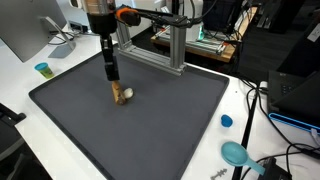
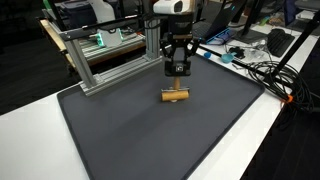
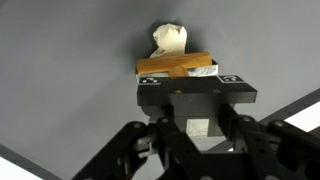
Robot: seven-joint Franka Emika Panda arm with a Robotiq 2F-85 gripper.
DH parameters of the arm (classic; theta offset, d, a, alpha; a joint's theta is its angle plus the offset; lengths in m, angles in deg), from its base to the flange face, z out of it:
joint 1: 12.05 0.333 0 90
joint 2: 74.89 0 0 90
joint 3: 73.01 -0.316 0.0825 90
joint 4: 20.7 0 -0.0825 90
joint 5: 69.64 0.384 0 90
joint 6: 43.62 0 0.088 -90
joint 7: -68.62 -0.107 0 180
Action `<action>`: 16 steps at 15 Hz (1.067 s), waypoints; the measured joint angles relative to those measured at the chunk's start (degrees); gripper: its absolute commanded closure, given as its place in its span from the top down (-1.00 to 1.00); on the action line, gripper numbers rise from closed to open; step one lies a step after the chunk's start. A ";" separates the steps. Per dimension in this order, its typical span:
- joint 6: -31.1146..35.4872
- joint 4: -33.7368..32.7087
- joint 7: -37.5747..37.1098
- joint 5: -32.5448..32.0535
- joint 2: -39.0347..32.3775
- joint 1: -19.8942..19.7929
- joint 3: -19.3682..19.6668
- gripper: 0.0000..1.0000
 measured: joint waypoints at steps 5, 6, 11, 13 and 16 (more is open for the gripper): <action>0.04 -2.02 -0.82 0.23 -1.43 -0.01 0.64 -0.57; 0.04 -2.07 -0.69 0.33 -1.12 -0.03 0.66 -0.57; -0.13 -0.77 1.25 0.28 2.80 -0.08 0.71 -0.57; -0.25 0.21 1.48 0.02 3.40 -0.06 0.71 -0.57; -0.35 1.61 1.51 0.00 3.06 -0.01 0.69 -0.57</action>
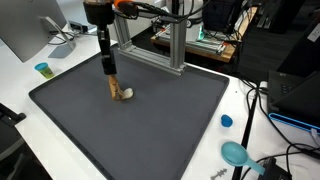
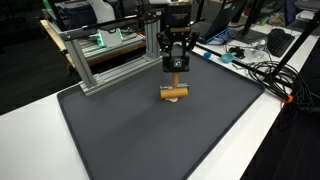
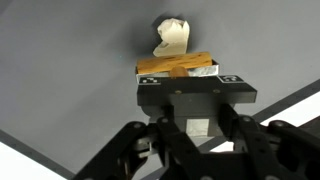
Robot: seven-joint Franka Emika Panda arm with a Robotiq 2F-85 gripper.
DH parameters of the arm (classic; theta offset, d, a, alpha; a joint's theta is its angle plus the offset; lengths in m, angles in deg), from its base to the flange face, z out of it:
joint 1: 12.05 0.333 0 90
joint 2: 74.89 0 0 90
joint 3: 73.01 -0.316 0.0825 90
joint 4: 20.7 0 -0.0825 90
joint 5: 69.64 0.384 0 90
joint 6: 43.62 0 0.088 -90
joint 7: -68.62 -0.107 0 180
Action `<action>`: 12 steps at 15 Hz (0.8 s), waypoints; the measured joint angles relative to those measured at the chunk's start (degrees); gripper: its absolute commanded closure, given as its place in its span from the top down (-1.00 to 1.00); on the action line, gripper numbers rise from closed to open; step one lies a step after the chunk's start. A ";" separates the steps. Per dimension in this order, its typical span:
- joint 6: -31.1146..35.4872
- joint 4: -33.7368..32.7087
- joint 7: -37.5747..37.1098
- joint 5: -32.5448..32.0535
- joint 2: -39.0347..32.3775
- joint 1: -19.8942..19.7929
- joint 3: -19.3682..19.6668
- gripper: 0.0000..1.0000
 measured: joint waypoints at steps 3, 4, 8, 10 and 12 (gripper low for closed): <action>-0.02 0.92 0.03 0.00 -1.02 0.12 -0.09 -0.57; -0.02 1.04 0.18 -0.05 -1.14 0.21 -0.11 -0.57; -2.38 1.05 2.92 -0.07 -0.51 0.40 -0.28 -0.57; -4.85 1.09 5.27 -0.04 0.15 0.41 -0.51 -0.57; -7.01 1.11 7.31 -0.04 0.68 0.41 -0.73 -0.57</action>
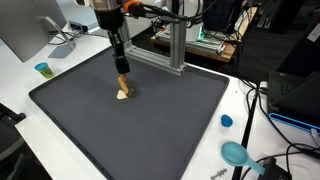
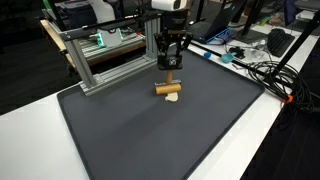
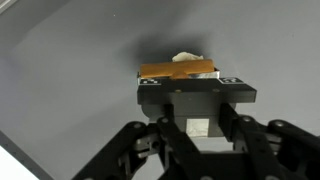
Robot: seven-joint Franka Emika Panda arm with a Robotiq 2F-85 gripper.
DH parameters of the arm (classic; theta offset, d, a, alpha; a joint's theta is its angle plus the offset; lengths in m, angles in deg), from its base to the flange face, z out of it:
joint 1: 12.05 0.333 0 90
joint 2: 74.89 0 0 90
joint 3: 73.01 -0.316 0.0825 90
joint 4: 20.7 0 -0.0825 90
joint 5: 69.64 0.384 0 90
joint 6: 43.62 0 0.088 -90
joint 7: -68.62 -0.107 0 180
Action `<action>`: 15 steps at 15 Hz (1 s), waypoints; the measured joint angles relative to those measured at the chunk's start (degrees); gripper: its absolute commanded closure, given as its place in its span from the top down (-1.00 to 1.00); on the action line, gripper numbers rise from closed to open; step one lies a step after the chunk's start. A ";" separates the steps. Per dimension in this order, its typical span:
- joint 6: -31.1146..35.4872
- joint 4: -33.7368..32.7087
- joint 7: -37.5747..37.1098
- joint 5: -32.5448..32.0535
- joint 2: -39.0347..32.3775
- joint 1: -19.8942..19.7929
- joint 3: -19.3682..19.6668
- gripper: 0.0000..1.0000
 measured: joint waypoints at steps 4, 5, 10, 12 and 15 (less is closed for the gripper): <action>-2.40 0.03 2.65 0.02 0.12 0.02 -0.55 -0.57; -3.36 0.17 3.13 0.02 0.09 0.03 -0.77 -0.57; -4.92 1.07 4.50 0.59 0.54 -0.01 -1.14 -0.57; -4.96 1.43 6.79 1.35 2.01 -0.19 -1.17 -0.57; -8.39 1.73 16.65 2.14 7.38 -0.61 -1.61 -0.57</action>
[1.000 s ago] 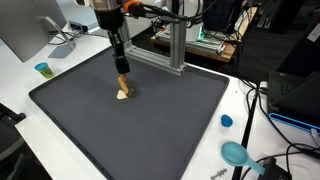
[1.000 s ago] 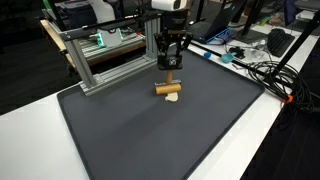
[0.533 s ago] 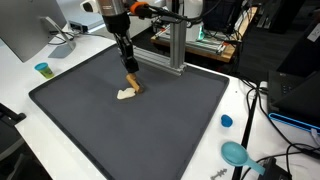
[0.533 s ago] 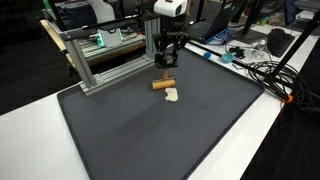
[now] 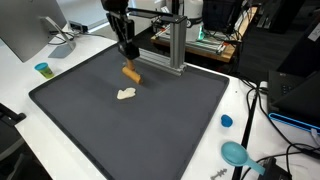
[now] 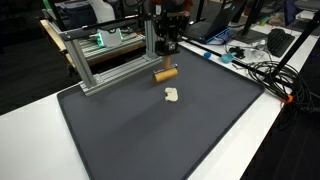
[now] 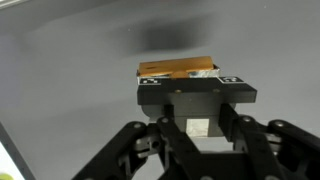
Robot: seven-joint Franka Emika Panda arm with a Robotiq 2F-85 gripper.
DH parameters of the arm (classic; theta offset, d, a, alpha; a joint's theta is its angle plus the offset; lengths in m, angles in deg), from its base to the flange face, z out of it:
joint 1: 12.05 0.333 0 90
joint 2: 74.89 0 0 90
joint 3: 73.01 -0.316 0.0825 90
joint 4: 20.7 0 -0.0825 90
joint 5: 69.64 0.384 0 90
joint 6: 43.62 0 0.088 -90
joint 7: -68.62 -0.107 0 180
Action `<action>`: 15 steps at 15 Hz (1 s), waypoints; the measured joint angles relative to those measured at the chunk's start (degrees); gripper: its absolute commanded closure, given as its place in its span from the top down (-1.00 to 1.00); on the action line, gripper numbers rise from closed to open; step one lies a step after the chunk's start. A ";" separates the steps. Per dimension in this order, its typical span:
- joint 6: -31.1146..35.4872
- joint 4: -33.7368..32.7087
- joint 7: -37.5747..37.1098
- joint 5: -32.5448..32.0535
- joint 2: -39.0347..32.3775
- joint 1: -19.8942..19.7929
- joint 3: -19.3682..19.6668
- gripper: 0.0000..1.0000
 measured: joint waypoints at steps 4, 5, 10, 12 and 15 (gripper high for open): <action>-4.72 -0.29 11.43 0.10 6.12 0.14 -1.64 -0.57; -4.99 -0.45 13.89 0.32 6.37 0.27 -2.32 -0.57; -7.39 -4.29 26.81 3.32 3.10 0.50 -4.23 -0.07; -7.92 -5.96 28.36 3.60 1.41 0.27 -4.22 -0.57; -7.27 -5.37 30.01 3.59 0.59 0.24 -4.38 -0.57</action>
